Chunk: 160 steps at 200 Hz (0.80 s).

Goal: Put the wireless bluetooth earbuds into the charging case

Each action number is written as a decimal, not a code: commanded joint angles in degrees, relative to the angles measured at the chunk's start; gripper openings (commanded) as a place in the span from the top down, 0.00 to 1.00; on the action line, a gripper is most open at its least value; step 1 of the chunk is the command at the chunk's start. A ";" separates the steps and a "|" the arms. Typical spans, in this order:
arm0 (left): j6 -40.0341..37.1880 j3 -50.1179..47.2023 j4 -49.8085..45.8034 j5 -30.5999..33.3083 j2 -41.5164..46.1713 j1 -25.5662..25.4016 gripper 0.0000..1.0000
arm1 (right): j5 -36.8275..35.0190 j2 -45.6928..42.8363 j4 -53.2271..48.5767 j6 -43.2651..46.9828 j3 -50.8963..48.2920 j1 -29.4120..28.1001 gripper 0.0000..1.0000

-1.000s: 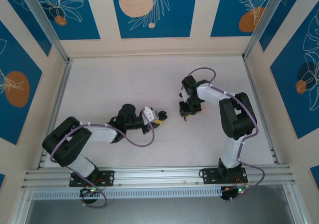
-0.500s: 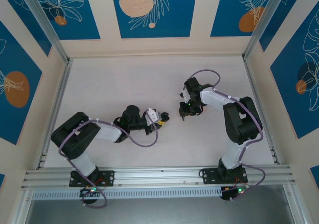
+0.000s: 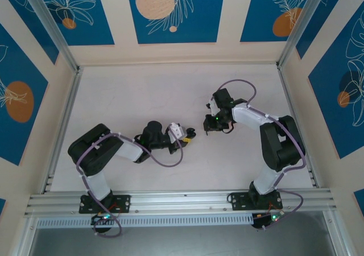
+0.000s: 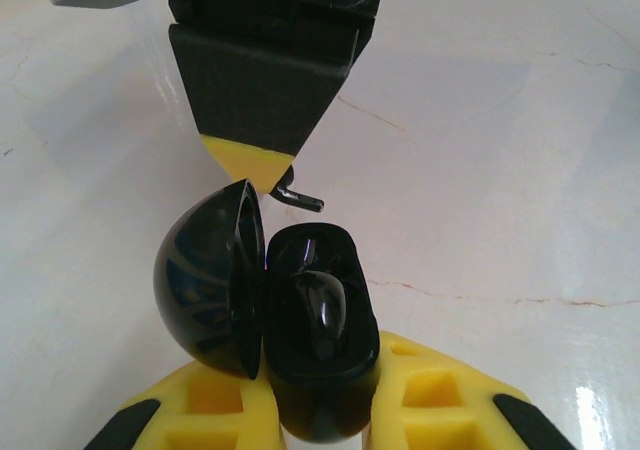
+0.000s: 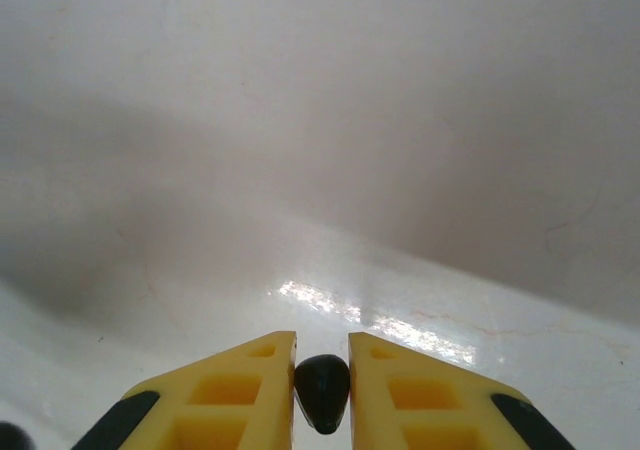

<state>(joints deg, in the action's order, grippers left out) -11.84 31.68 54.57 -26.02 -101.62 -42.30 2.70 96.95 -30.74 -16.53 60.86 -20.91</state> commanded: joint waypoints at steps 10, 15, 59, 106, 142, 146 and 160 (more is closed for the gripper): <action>1.89 1.14 3.64 1.13 -1.44 -0.72 0.85 | 1.59 -2.92 3.32 -2.26 -1.91 0.34 0.81; 2.03 1.17 3.91 1.19 -1.64 -0.84 0.85 | 1.71 -3.19 3.80 -2.42 -2.13 0.34 0.81; 4.22 1.22 7.45 1.15 -4.30 -0.82 0.85 | 2.08 -4.94 7.07 -4.31 -3.92 0.34 0.81; 7.06 1.22 11.70 1.52 -6.59 -0.85 0.85 | 3.28 -9.12 14.36 -7.43 -8.35 0.08 0.81; 8.86 1.41 13.94 2.33 -7.85 -0.85 0.85 | 3.49 -13.46 19.06 -8.59 -11.97 -0.04 0.81; 9.14 1.45 14.19 2.51 -8.01 -0.83 0.85 | 3.52 -14.01 19.69 -8.75 -12.46 -0.01 0.81; 10.10 1.43 15.44 2.85 -8.49 -0.83 0.85 | 4.30 -15.97 21.92 -9.28 -14.05 -0.01 0.81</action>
<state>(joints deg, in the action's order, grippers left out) -4.32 32.08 65.23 -23.90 -108.88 -42.50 4.97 84.53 -13.93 -24.05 49.30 -20.93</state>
